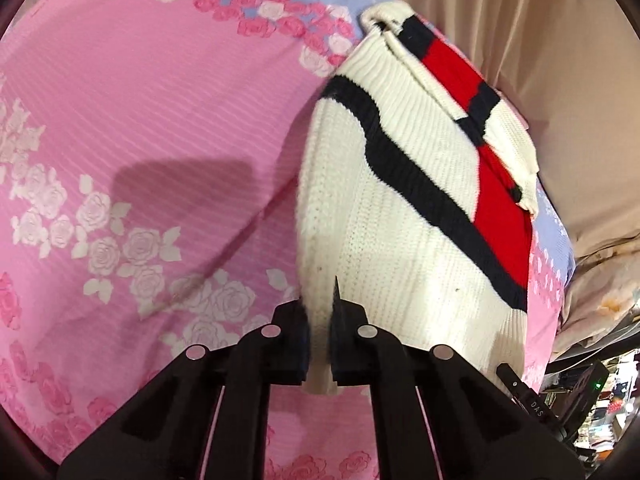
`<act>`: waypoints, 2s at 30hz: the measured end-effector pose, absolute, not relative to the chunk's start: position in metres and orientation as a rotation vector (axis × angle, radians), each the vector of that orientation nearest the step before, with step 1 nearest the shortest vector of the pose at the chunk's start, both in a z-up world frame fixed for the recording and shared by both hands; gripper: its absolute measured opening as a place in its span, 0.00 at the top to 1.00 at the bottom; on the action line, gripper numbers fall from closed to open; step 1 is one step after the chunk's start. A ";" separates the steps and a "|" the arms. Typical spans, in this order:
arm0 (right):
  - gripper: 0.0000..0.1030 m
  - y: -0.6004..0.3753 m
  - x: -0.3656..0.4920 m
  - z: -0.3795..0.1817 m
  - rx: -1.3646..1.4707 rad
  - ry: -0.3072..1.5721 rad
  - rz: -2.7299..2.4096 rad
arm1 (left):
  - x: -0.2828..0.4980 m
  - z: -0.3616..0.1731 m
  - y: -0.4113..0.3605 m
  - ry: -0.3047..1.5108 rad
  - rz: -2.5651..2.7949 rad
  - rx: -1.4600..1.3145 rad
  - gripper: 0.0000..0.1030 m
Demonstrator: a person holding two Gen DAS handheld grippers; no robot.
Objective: Fold small clothes
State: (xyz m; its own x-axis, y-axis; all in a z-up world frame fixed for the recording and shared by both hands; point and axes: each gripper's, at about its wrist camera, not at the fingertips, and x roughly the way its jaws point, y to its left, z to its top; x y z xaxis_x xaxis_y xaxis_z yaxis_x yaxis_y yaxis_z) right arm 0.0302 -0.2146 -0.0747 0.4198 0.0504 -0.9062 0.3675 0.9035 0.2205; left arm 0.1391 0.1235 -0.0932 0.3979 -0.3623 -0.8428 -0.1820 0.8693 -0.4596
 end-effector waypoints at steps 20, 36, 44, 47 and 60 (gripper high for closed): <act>0.92 -0.218 -0.084 -0.044 0.264 1.209 -0.043 | 0.015 -0.049 0.122 1.225 -0.139 -0.387 0.95; 0.90 -0.276 -0.083 0.039 0.501 0.988 0.138 | 0.032 0.036 0.122 1.087 -0.237 -0.345 0.94; 0.64 -0.338 0.032 0.014 0.703 0.767 -0.235 | 0.207 -0.005 0.088 0.955 -0.106 -0.324 0.76; 0.48 -0.325 0.029 0.007 0.600 0.803 -0.238 | 0.205 -0.012 0.093 0.953 -0.126 -0.355 0.44; 0.93 -0.265 0.082 -0.033 0.379 0.986 -0.094 | 0.219 -0.043 0.082 1.051 -0.162 -0.359 0.94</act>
